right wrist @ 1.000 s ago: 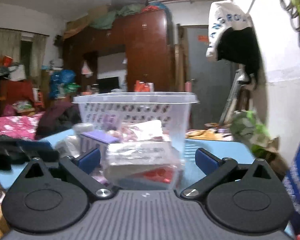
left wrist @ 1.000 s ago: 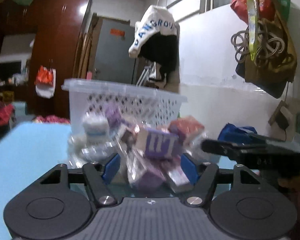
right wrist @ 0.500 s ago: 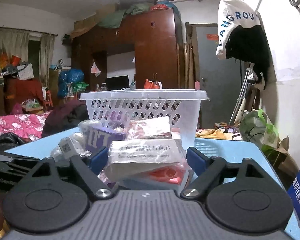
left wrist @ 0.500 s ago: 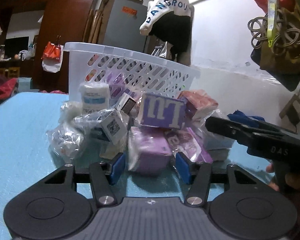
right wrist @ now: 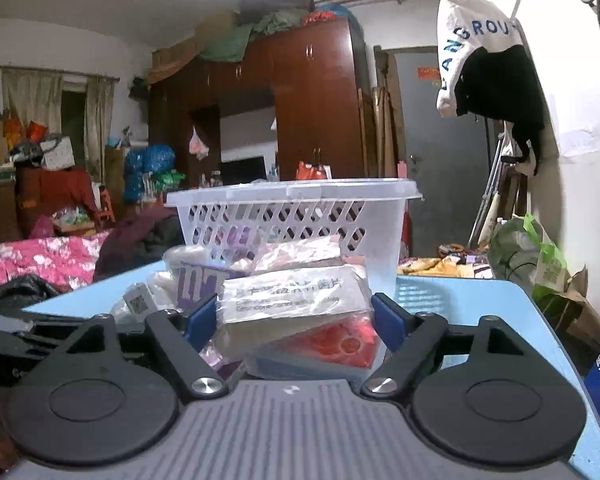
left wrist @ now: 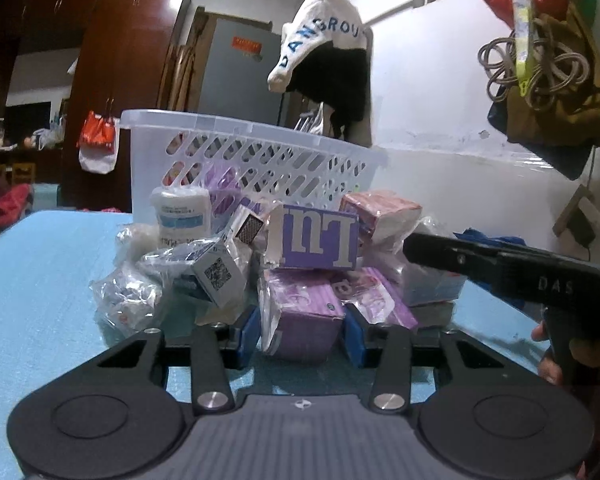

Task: Organize objects
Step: 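Grasp a white printed packet with the right gripper while the left grasps a purple box, then carry both held items over the white basket and release them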

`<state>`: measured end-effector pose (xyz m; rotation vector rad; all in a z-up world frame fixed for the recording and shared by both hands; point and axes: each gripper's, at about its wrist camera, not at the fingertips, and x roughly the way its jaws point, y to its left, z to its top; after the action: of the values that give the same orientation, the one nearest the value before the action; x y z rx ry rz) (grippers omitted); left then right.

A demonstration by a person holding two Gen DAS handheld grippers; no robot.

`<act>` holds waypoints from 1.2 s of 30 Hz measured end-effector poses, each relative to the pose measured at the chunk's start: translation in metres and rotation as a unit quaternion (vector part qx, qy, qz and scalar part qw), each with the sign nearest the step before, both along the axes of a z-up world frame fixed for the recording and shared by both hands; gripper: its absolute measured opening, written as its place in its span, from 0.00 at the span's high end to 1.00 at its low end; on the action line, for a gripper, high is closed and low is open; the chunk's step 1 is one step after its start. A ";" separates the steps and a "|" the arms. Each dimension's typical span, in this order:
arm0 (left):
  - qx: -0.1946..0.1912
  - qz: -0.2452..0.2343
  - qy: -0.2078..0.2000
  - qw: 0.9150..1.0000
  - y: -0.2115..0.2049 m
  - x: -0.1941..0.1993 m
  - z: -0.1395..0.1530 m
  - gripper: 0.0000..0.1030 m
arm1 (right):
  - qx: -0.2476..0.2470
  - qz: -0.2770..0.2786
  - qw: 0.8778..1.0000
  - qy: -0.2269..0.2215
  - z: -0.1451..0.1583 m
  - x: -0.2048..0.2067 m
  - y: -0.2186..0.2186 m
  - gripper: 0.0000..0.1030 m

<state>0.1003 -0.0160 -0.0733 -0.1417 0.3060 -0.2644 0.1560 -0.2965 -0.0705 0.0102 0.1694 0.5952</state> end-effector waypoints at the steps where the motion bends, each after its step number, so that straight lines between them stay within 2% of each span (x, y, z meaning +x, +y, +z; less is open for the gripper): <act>1: -0.003 0.000 -0.006 1.000 0.001 -0.003 0.001 0.53 | 0.007 0.000 1.000 -0.002 0.000 0.000 -0.002 0.20; 7: 0.003 0.021 -0.055 0.998 0.011 -0.026 0.008 0.53 | 0.035 -0.003 0.999 -0.019 0.000 -0.004 -0.008 0.20; 16: -0.019 0.029 -0.080 0.996 0.031 -0.044 0.006 0.54 | 0.036 -0.006 0.999 -0.025 -0.003 -0.023 -0.005 0.20; 22: -0.035 0.015 -0.099 0.994 0.037 -0.051 0.010 0.54 | 0.038 -0.003 0.999 -0.028 0.000 -0.027 -0.005 0.20; 28: -0.057 0.000 -0.097 0.994 0.044 -0.049 0.011 0.54 | 0.055 0.009 0.998 -0.028 0.006 -0.025 -0.009 0.20; 32: -0.061 -0.010 -0.115 0.991 0.050 -0.047 0.036 0.54 | 0.050 0.012 0.998 -0.041 0.022 -0.020 -0.007 0.20; 36: -0.059 -0.005 -0.126 0.990 0.059 -0.013 0.090 0.54 | 0.009 -0.007 0.997 -0.080 0.064 0.006 0.009 0.20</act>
<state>0.0876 0.0430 0.0164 -0.2214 0.0390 -0.3077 0.1619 -0.2879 -0.0062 -0.0185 0.0083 0.5817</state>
